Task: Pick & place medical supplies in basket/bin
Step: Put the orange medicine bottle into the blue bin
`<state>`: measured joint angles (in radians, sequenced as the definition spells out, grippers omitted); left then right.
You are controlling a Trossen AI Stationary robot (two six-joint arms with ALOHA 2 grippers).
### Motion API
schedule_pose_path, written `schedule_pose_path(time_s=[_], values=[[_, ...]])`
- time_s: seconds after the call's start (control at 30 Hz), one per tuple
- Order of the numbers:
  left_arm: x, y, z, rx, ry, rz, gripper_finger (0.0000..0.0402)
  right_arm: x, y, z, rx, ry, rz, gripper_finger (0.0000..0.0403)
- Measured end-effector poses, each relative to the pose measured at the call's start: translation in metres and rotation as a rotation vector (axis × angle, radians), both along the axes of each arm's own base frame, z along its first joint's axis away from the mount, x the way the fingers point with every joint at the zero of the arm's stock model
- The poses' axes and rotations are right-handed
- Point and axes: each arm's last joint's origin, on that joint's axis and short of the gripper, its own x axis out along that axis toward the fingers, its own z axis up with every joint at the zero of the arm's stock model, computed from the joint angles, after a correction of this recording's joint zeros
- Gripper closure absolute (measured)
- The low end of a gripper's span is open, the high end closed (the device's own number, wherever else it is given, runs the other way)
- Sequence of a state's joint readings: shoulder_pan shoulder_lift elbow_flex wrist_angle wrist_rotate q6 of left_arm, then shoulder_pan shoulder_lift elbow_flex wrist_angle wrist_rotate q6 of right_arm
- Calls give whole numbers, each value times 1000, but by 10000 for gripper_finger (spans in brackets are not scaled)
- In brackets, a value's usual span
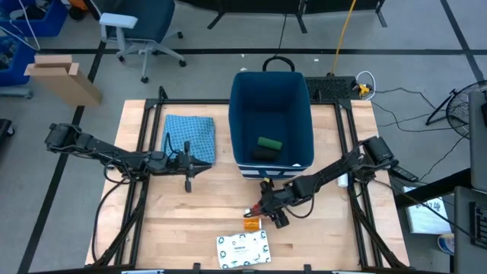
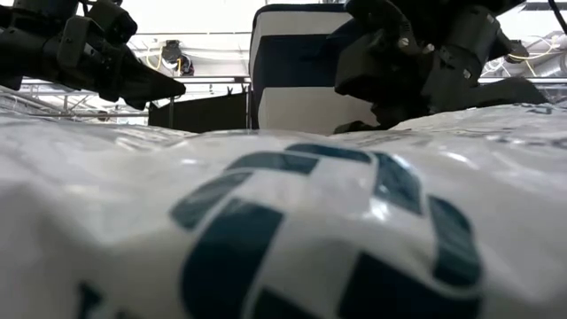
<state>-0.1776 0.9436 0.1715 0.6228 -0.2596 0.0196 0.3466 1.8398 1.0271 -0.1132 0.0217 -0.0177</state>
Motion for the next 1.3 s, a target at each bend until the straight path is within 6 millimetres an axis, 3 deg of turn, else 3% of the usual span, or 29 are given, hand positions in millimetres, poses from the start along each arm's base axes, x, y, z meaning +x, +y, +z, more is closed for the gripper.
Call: schedule_pose_path(time_s=[0.23,0.47,0.67,0.77,0.87,1.0,1.17,1.3], values=[[0,0,0,-3,-1,0,355,-1,-4,10,3,-24,-8,274],[0,0,0,-7,-2,0,355,-11,-12,50,107,-68,50,276],[0,0,0,-9,-2,-5,355,-46,-19,112,218,-147,179,252],[0,0,0,-14,-1,-5,355,-71,-25,142,287,-242,247,263],[0,0,-1,-22,5,-4,355,-101,-33,158,351,-360,276,275],[0,0,-1,-24,8,-4,355,-139,-38,151,431,-503,289,275],[0,0,-1,-28,13,-3,355,-175,-45,112,473,-635,242,275],[0,0,-1,-28,13,-3,355,-193,-52,80,528,-714,221,275]])
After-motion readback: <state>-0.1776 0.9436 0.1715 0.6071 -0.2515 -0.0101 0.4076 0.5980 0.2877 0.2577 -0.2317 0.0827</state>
